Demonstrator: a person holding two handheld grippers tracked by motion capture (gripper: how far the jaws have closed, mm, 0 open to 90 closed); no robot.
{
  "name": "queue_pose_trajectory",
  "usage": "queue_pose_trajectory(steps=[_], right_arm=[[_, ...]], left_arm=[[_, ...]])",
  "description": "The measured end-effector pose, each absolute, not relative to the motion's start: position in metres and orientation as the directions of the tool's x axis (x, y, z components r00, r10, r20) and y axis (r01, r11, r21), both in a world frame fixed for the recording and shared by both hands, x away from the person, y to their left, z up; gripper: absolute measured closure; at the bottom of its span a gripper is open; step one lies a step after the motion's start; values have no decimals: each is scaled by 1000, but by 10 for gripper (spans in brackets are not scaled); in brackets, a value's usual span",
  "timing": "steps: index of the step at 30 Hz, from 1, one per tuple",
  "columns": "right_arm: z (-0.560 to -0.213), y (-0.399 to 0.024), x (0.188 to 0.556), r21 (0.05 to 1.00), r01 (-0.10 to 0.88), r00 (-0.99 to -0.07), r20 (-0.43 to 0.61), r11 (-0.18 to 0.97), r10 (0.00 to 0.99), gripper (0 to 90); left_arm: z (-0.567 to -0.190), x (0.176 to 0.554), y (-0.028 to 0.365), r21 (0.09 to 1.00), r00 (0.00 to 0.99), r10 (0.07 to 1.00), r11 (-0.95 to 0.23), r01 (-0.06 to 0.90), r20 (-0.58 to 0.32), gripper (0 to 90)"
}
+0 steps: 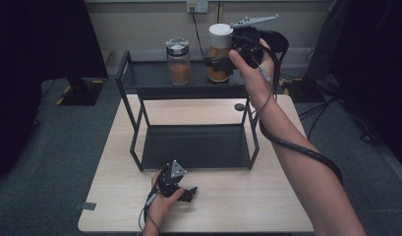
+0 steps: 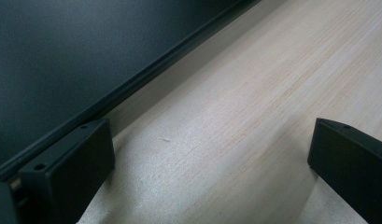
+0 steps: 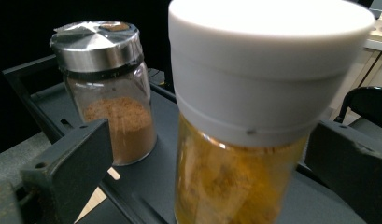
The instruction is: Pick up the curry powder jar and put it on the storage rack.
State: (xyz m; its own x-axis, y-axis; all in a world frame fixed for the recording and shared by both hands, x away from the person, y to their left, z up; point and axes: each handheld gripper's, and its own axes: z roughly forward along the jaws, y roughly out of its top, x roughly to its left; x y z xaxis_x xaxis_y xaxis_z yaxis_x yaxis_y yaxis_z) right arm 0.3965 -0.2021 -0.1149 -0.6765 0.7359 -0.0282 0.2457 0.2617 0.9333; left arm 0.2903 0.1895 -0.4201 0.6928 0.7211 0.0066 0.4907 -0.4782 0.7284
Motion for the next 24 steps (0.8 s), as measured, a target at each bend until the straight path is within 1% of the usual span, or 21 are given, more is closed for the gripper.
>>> queue_pose_trajectory(steps=[24], right_arm=[[-134, -223, 381, 935, 221, -710, -40, 276, 703, 9]], left_arm=[[-420, 290, 189, 730, 691, 722, -475, 490, 6, 0]])
